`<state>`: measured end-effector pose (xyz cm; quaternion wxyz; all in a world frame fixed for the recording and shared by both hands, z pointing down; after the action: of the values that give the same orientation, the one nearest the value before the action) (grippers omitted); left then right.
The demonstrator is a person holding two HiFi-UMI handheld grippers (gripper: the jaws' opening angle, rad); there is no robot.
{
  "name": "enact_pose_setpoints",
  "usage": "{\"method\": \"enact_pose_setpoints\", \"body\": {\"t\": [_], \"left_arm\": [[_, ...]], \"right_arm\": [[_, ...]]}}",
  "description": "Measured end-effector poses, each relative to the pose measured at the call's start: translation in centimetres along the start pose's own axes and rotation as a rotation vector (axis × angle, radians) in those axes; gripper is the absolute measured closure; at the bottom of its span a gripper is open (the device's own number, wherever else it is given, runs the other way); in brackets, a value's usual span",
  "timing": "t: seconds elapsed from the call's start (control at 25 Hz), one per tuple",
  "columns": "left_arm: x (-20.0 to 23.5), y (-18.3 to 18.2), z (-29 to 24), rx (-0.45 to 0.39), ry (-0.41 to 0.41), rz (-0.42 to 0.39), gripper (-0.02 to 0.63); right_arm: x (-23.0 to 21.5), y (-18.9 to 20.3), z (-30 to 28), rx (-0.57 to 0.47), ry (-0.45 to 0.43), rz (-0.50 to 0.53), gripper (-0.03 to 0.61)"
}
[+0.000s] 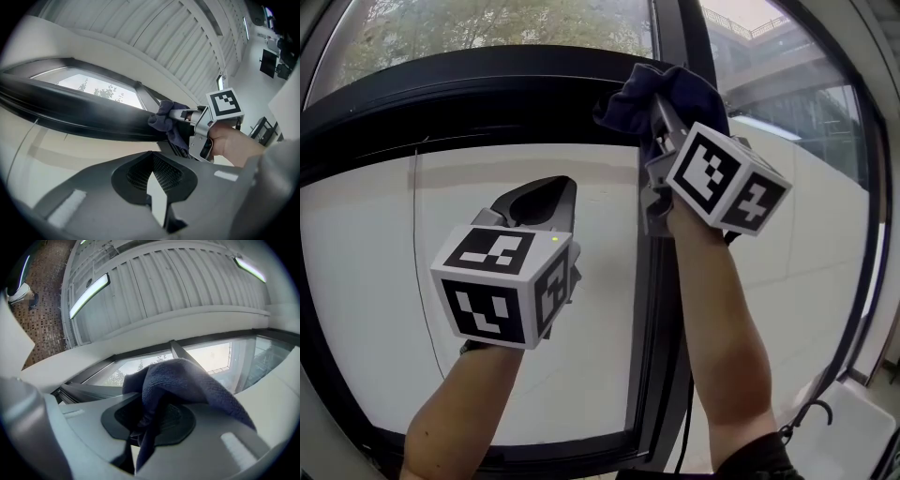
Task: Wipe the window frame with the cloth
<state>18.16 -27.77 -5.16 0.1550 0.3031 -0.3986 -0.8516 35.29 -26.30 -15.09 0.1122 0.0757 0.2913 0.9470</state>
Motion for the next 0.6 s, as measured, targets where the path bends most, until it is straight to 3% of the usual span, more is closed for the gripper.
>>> {"method": "enact_pose_setpoints", "body": {"t": [0.32,0.6], "left_arm": [[-8.2,1.2,-6.4,-0.003,0.015,0.011,0.620],[-9.9,1.4,-8.0,-0.009,0.040,0.023,0.620]], "right_arm": [[-10.5,-1.7,3.4,-0.010,0.025,0.007,0.511],[-12.2,-2.0,3.9,-0.006,0.032,0.013,0.511]]}}
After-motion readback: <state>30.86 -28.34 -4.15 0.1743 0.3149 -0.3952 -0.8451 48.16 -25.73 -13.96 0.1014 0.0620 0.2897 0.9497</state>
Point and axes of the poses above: the fingertips, and each gripper's own axes: z backward along the fingers, x to its left, y out of its underside, the point moved 6 cm from there along z, backward along the fingers, and after that the axes turned 5 degrees about y, right-handed, at the moved point
